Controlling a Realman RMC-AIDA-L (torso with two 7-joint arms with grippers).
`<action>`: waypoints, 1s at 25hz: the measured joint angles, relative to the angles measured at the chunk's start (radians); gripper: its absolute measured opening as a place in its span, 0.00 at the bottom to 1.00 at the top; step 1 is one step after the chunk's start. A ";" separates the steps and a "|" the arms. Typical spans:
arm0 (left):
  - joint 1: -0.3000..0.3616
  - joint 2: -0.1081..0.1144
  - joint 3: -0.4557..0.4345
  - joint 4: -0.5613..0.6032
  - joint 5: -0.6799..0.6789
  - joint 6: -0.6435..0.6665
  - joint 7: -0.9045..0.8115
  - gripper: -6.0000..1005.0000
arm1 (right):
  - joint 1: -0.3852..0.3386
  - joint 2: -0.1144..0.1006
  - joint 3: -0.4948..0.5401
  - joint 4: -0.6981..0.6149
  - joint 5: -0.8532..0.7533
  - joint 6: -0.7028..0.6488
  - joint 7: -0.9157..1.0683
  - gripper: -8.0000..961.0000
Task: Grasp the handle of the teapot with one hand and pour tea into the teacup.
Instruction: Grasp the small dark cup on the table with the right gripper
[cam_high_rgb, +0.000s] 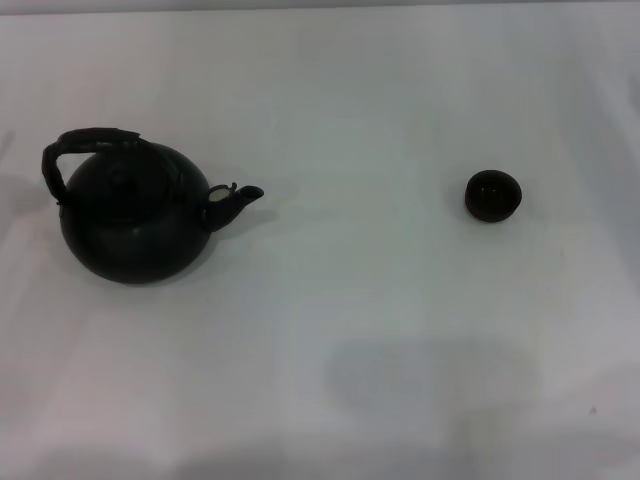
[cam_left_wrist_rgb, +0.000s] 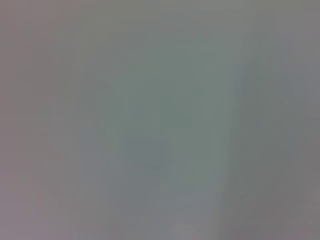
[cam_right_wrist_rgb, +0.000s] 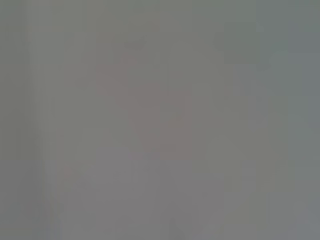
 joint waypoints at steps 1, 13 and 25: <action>-0.003 0.005 0.002 0.004 0.006 -0.012 -0.030 0.69 | 0.000 0.000 0.000 -0.009 0.000 -0.014 0.008 0.80; -0.075 0.050 0.002 0.043 0.177 -0.192 -0.295 0.69 | -0.005 -0.001 -0.240 -0.229 -0.009 -0.392 0.265 0.79; -0.014 -0.019 -0.011 0.081 0.055 -0.186 -0.155 0.70 | -0.070 0.001 -0.329 -0.343 0.002 -0.165 0.252 0.77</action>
